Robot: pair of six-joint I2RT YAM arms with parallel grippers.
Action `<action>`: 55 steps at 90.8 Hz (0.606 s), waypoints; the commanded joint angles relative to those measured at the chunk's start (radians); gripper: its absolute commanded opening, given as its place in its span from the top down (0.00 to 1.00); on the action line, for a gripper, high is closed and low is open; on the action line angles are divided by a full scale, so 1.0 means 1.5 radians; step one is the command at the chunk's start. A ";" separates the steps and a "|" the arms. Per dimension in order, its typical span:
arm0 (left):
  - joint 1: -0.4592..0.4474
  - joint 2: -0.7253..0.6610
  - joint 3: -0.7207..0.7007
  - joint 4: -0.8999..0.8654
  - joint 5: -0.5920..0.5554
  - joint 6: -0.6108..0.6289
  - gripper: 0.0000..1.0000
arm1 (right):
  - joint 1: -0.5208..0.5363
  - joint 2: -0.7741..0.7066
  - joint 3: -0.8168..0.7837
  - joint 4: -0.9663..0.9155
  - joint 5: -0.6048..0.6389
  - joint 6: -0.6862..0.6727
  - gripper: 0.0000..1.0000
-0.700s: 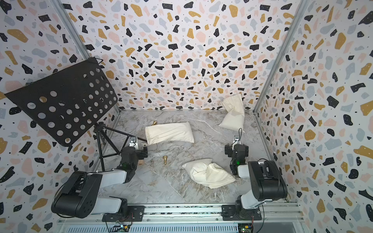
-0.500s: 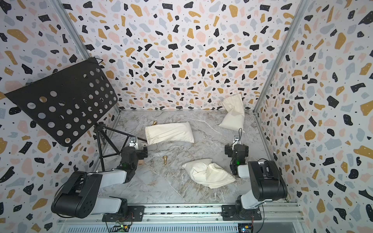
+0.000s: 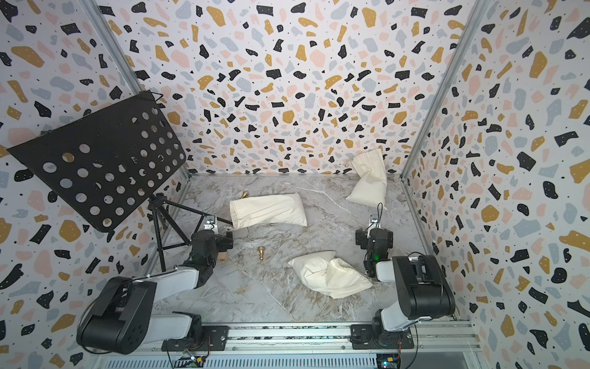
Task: Close the soil bag
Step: Adjust the soil bag at the center of the board.
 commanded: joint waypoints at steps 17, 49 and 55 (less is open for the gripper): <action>-0.003 -0.267 0.048 -0.232 -0.069 -0.188 0.00 | 0.050 -0.253 0.058 -0.300 0.006 0.057 0.00; -0.006 -0.181 0.161 -0.298 0.186 -0.426 0.00 | 0.220 -0.299 0.141 -0.405 -0.030 0.067 0.00; -0.007 -0.131 0.182 -0.303 0.203 -0.416 0.00 | 0.246 -0.280 0.157 -0.407 -0.038 0.061 0.00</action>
